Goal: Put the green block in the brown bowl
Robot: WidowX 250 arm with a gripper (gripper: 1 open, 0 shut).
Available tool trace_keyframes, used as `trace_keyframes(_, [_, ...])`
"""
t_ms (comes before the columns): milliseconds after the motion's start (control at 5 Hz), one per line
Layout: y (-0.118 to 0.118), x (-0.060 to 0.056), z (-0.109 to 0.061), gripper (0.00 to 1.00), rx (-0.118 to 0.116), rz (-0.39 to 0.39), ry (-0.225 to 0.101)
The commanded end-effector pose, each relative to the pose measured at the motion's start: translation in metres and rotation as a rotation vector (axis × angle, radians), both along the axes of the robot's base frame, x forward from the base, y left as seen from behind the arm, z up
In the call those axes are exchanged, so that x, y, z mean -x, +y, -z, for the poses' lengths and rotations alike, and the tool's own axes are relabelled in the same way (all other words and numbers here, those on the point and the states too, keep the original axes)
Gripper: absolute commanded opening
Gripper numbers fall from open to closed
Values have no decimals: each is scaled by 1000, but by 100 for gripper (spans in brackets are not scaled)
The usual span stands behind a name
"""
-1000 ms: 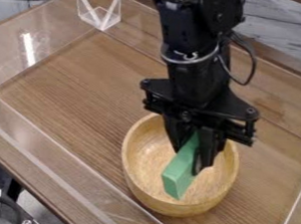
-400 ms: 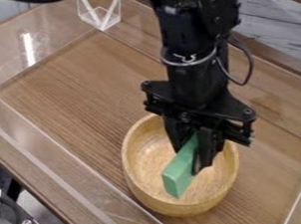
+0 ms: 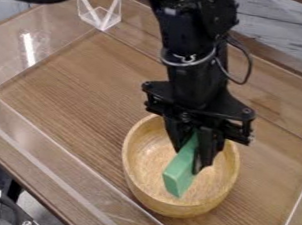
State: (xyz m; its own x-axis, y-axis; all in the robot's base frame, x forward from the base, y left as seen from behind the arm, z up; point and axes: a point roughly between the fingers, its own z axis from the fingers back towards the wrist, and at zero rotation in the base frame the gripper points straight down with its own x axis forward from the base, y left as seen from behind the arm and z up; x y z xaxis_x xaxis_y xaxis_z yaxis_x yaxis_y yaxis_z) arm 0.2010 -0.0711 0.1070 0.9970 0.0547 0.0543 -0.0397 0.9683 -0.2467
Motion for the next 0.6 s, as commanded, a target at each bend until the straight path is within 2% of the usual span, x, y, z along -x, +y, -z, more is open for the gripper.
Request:
trace_keyframes(0, [1, -6, -5, 0, 11, -7, -29])
trace_keyframes(400, [3, -8, -2, 0, 19, -7, -25])
